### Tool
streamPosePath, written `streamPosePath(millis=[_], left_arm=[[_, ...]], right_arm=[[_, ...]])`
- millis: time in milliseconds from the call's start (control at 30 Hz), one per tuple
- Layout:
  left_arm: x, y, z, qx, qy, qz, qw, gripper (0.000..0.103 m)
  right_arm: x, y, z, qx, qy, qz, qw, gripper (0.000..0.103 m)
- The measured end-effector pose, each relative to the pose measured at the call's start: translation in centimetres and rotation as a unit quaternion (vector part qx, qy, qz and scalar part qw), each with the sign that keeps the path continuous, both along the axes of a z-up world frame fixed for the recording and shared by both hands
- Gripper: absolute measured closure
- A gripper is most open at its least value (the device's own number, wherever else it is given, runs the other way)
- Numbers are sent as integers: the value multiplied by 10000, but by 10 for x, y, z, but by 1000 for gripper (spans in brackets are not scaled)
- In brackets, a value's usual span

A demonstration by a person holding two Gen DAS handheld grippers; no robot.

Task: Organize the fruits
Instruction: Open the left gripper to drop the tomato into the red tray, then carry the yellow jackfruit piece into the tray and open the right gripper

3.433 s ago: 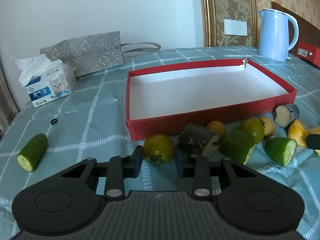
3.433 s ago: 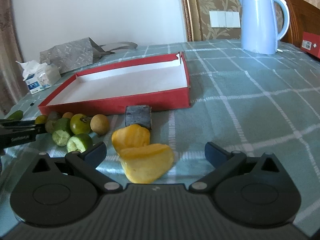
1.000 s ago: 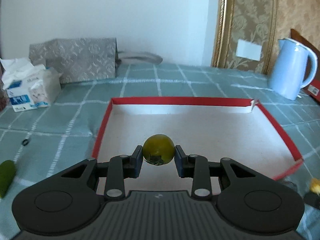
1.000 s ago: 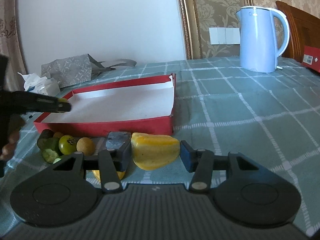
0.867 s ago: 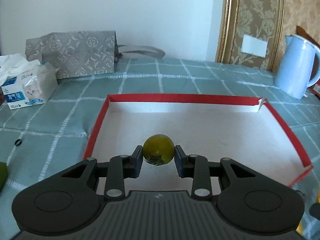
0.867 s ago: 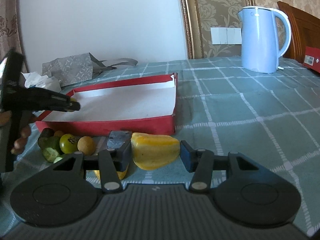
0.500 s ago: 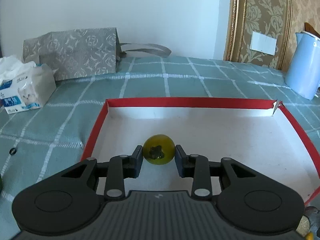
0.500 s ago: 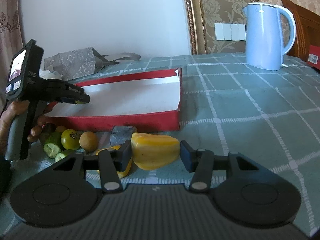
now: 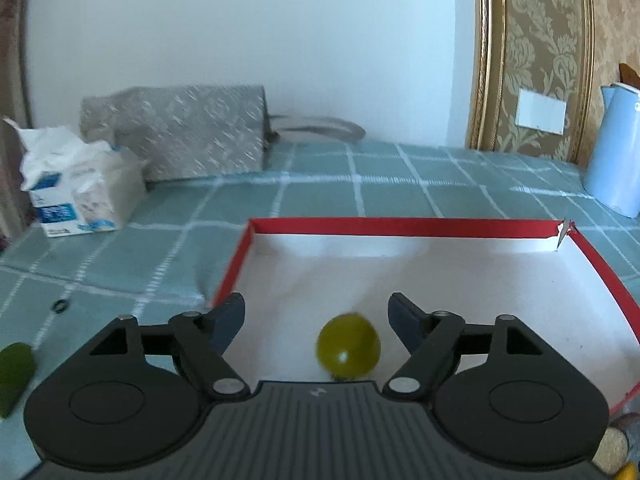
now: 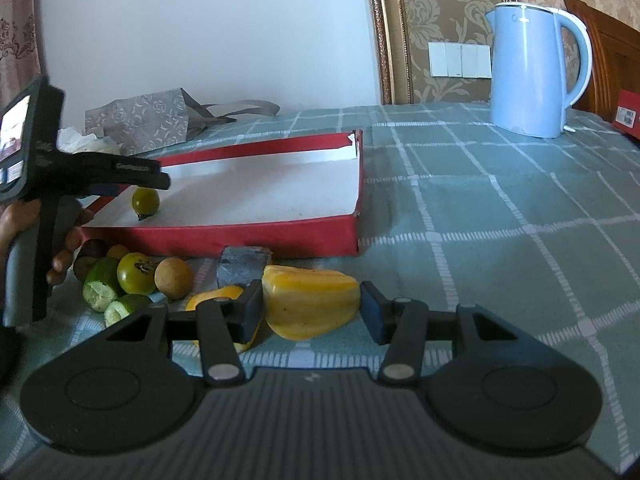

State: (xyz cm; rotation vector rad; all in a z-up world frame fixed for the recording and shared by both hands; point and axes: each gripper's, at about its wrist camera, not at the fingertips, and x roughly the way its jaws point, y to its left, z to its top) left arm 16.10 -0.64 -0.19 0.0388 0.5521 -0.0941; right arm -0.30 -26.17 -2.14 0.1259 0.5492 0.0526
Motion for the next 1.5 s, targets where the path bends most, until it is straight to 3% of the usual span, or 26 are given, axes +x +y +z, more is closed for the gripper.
streamPosePath(millis=[100,167,400,600,800,933,1033,1133,1267,1500], left_arm=[[-24,3,7,22,-370,108,9993,24],[-41,6,10,-15,-588,112,9982,18],[-108,16,15,-310,-920,-287,9949,17],[-146,27,3,-109,-990,151,9949,17],[-143,51,-10,-233,-522,876,9945,17],[-130,83,-22,-1034,117,1235,9869,16],[-129,93,-23,-1306,145,1363,9819,16],[-130,84,-25,-995,171,1293,9864,15],[-125,64,-23,-519,289,795,9951,13],[-118,50,-28,-85,524,513,9973,0]], right_arm=[[0,1,-1,-46,22,10,10000,54],[-1,1,-1,-52,10,12,10000,54],[-1,1,-1,-59,6,-12,10000,54],[-3,4,0,-127,-48,-12,9999,54],[-5,4,1,-153,-89,-56,9998,54],[-5,5,0,-179,-84,-56,9998,54],[-5,4,0,-171,-65,-62,9998,54],[-4,4,0,-160,-47,-70,9998,54],[-5,4,0,-173,-66,-54,9998,54],[-5,8,1,-278,-97,18,9996,54]])
